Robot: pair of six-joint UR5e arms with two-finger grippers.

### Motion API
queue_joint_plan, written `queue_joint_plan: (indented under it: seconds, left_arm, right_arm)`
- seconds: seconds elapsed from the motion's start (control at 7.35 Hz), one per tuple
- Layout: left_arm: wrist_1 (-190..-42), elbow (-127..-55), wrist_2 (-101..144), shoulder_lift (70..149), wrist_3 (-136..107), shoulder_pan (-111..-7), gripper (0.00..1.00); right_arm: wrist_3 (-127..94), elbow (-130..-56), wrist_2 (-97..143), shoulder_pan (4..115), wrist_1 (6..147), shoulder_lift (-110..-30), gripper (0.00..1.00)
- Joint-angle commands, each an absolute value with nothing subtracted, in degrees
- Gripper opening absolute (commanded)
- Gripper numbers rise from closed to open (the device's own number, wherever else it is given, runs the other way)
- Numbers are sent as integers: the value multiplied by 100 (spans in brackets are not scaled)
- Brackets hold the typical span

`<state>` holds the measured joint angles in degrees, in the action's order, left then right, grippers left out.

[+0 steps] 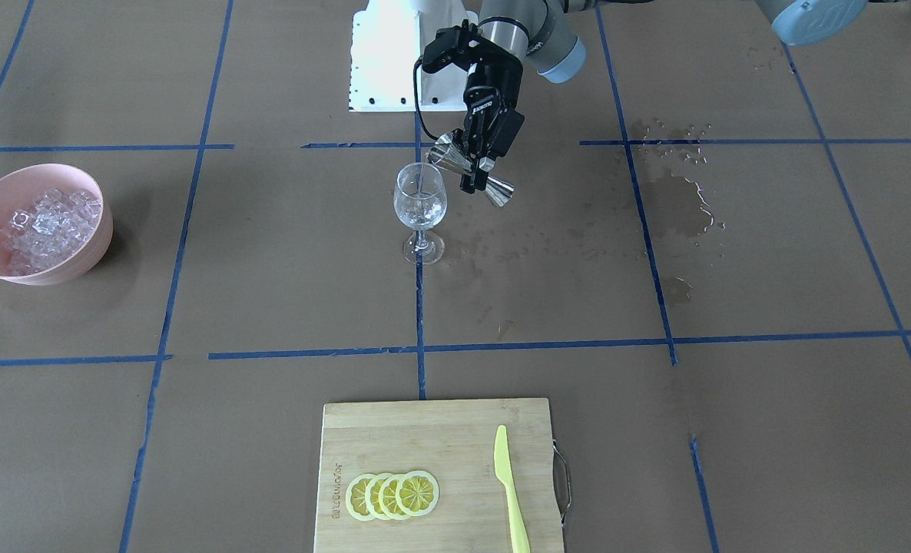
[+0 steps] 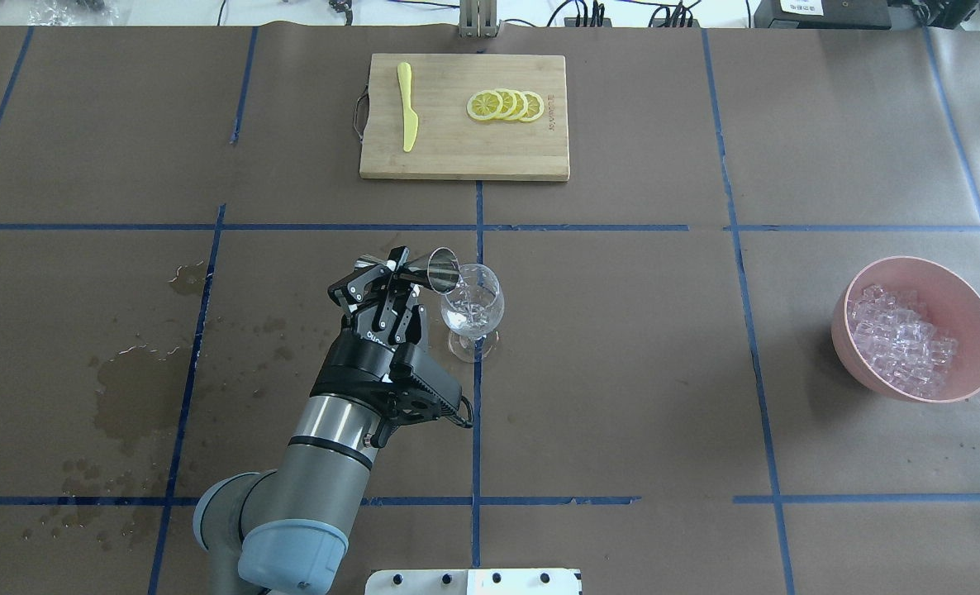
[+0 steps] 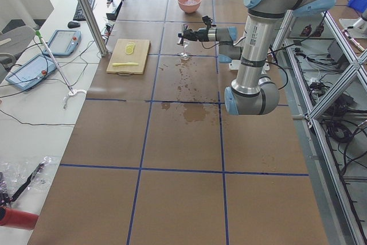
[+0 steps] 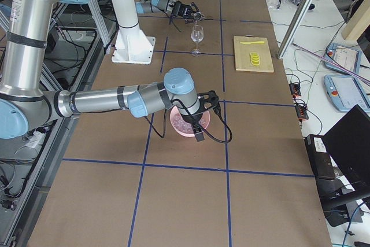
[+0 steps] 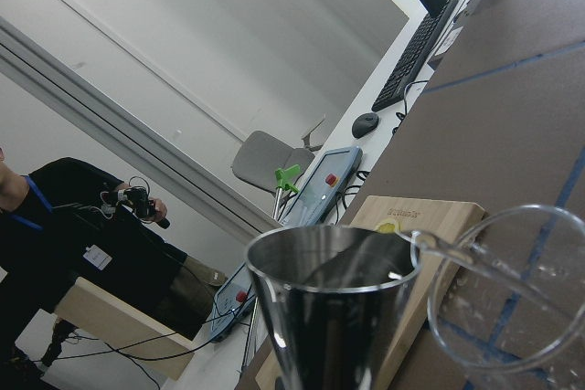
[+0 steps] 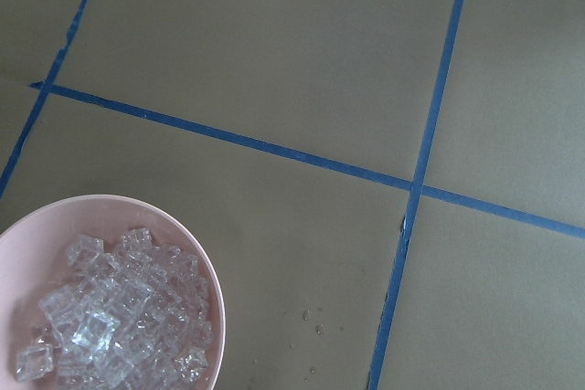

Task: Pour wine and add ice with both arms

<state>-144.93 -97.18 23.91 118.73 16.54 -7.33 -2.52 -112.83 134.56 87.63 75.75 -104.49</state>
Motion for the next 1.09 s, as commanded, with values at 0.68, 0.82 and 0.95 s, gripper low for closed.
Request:
queue_joint_plan:
  seconds: [0.68,0.82,0.95]
  left_arm:
    - [-14493,-9703,1986,11962,3407,-729,0]
    - [-14493,-9703,1986,11988,3689,-729,0]
    - [-14493,-9703,1978,12049,4135,-729,0]
  right_arm:
    - [-246,-11276,13465,8763,7576,-10459,100]
    - [-246,-11276,13465,8763,7576,-10459,100]
    - [-246,-11276,13465,8763,7576,-10459,100]
